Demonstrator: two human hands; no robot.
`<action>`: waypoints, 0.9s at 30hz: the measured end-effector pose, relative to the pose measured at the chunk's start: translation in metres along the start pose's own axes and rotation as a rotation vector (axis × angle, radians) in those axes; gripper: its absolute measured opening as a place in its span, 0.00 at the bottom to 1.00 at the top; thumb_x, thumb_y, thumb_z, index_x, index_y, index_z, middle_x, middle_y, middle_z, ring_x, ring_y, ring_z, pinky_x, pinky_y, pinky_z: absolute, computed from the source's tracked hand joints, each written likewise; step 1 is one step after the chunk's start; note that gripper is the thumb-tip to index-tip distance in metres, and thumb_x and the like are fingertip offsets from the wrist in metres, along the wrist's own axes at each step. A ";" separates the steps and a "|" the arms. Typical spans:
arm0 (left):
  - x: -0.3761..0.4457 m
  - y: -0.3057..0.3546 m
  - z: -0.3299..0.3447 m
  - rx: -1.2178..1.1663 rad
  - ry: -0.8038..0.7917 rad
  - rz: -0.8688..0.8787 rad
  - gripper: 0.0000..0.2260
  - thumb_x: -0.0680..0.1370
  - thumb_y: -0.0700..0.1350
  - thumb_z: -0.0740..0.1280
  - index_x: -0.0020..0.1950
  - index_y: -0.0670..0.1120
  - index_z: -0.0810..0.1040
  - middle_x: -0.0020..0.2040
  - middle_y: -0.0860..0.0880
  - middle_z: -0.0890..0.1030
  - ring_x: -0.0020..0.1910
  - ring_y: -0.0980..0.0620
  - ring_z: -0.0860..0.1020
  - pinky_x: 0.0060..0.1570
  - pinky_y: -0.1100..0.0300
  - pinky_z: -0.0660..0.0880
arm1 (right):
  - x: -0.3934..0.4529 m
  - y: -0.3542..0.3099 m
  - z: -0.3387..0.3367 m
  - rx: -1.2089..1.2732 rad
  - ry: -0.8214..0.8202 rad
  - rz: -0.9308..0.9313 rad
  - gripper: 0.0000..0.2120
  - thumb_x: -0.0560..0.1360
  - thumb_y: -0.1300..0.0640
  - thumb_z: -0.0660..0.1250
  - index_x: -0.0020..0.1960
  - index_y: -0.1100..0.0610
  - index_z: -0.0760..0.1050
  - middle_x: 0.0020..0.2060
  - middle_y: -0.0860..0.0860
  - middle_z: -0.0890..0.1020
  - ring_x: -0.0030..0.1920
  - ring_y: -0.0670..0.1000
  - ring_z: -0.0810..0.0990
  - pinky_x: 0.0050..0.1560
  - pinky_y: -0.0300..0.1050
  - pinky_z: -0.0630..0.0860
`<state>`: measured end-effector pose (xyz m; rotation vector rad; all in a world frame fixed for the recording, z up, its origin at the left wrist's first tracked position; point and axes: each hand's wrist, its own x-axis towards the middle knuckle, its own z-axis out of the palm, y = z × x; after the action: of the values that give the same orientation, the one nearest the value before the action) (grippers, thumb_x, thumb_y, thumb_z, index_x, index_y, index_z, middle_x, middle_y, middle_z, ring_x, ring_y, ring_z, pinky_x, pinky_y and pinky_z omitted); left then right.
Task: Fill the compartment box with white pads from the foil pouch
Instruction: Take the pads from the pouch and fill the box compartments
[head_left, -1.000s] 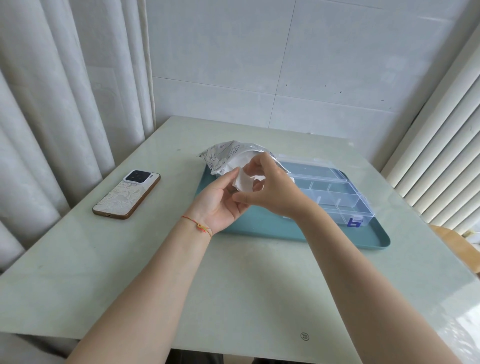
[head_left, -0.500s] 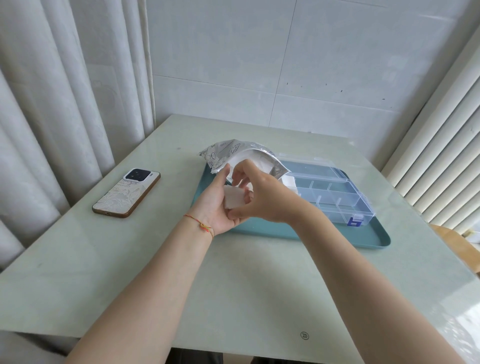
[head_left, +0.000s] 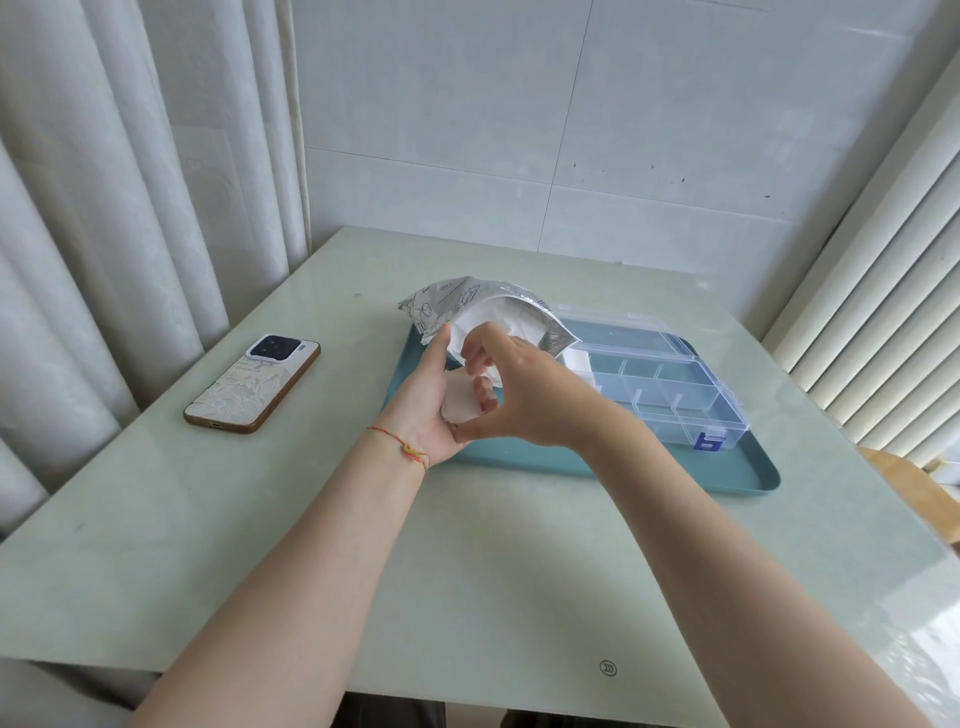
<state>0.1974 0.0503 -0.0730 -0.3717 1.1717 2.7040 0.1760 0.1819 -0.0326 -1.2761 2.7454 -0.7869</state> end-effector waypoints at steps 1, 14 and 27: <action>0.001 0.000 0.000 0.001 0.011 0.004 0.27 0.78 0.67 0.57 0.44 0.46 0.82 0.41 0.51 0.73 0.38 0.54 0.71 0.36 0.63 0.72 | 0.000 0.000 0.000 -0.006 -0.006 -0.007 0.33 0.64 0.48 0.80 0.61 0.54 0.66 0.54 0.48 0.77 0.58 0.51 0.74 0.60 0.51 0.71; -0.006 0.001 0.004 0.107 -0.051 0.030 0.27 0.78 0.69 0.55 0.49 0.47 0.79 0.39 0.49 0.82 0.36 0.53 0.83 0.32 0.64 0.78 | 0.000 -0.001 -0.001 -0.074 -0.030 -0.002 0.36 0.67 0.49 0.77 0.71 0.49 0.64 0.57 0.49 0.75 0.55 0.51 0.74 0.62 0.53 0.71; -0.012 0.001 0.009 0.100 -0.096 0.030 0.29 0.76 0.71 0.55 0.36 0.50 0.81 0.39 0.52 0.73 0.36 0.55 0.74 0.31 0.65 0.73 | -0.001 0.000 -0.002 -0.014 -0.032 0.004 0.38 0.65 0.48 0.78 0.70 0.46 0.64 0.55 0.45 0.76 0.56 0.49 0.74 0.63 0.52 0.70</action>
<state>0.2067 0.0556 -0.0624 -0.2096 1.2886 2.6433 0.1756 0.1835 -0.0309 -1.2732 2.7330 -0.7420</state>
